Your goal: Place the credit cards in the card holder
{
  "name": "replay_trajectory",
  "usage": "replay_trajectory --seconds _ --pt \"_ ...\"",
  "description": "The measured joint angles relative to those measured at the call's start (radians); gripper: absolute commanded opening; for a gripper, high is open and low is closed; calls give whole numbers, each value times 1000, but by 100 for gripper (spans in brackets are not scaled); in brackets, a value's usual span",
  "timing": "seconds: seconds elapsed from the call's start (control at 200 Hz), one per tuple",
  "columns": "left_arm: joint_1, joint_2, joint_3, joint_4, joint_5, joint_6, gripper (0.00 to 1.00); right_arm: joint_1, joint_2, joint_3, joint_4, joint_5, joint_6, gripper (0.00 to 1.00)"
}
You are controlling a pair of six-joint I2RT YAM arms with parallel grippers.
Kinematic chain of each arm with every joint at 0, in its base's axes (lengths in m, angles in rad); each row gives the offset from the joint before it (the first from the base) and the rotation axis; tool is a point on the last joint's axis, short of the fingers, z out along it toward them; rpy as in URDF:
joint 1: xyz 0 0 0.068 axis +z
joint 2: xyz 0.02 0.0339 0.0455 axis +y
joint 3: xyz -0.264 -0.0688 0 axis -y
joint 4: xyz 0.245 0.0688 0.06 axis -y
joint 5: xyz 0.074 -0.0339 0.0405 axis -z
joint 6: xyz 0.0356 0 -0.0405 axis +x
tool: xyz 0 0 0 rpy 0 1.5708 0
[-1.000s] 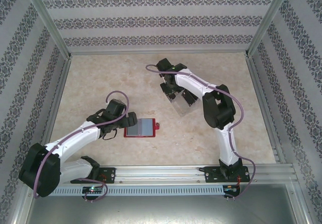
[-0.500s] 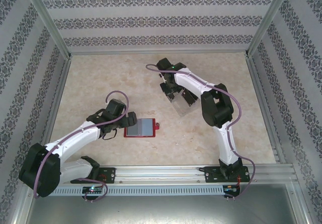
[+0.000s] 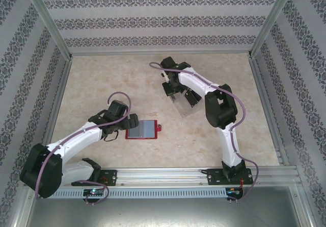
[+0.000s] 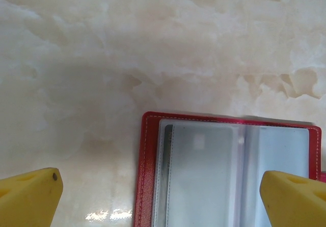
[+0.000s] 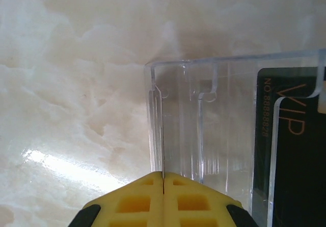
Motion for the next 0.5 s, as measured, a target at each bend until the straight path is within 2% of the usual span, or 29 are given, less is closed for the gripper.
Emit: replay_trajectory --seconds 0.22,0.38,0.5 --pt "0 31 65 -74 -3 53 100 -6 -71 0 -1 -37 6 0" --pt "0 79 86 -134 -3 93 100 -5 -216 -15 32 -105 38 0" --pt "-3 122 90 -163 -5 114 100 6 -349 -113 112 -170 91 0"
